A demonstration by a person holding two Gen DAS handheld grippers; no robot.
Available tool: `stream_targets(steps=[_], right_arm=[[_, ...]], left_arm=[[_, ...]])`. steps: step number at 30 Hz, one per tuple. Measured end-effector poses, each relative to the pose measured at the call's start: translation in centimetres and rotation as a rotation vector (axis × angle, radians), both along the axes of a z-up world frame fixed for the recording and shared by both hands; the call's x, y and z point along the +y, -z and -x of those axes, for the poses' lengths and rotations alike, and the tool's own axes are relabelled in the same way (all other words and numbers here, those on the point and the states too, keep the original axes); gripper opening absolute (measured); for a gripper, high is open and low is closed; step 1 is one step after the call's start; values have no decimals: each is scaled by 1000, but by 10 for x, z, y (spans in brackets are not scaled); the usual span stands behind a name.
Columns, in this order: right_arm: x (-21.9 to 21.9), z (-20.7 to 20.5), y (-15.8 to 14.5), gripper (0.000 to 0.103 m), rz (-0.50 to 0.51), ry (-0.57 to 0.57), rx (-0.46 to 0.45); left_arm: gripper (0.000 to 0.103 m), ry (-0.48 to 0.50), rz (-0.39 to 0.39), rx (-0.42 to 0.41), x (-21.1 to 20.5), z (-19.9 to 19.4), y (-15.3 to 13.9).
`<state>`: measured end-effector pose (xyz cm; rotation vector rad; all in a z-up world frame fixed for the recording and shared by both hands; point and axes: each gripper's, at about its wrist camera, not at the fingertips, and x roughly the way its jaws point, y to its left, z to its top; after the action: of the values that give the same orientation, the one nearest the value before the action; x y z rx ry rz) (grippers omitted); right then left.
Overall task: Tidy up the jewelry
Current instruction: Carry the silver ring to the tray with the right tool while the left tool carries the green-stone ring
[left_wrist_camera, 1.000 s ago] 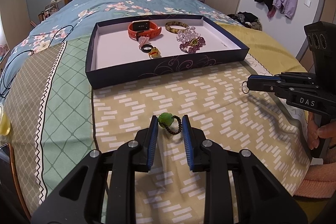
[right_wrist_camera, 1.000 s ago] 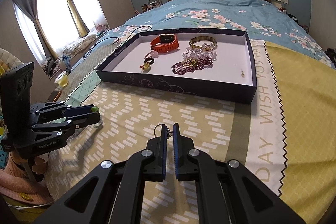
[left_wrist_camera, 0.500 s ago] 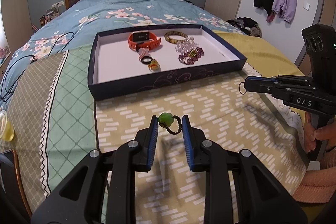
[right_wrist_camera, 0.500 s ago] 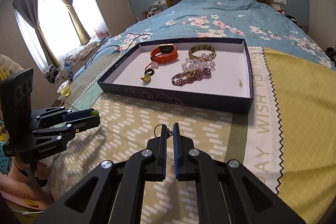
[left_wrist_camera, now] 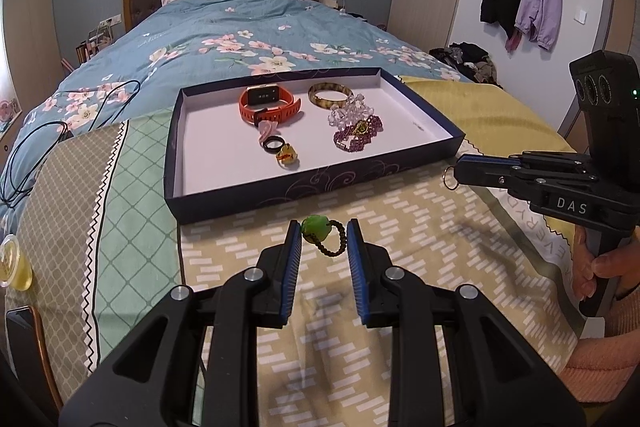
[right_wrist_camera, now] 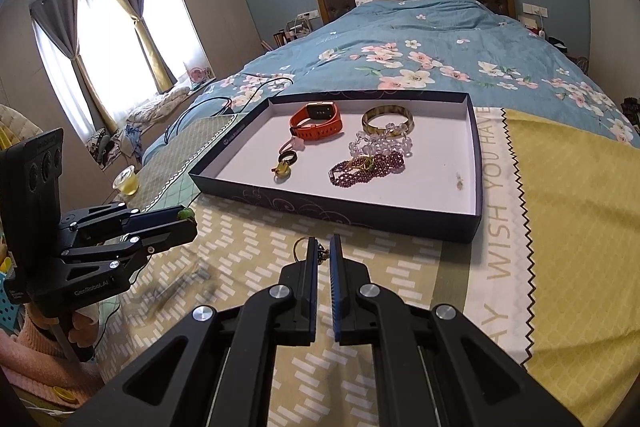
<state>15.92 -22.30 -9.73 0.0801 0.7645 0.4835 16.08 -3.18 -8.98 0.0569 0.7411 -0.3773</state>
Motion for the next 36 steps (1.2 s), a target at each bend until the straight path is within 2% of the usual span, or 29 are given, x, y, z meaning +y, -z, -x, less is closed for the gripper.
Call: stream_targets(steps=[36], right_arm=[[0, -23, -19, 4, -1, -2, -44]], left_arm=[[23, -6, 10, -72, -2, -17, -24]])
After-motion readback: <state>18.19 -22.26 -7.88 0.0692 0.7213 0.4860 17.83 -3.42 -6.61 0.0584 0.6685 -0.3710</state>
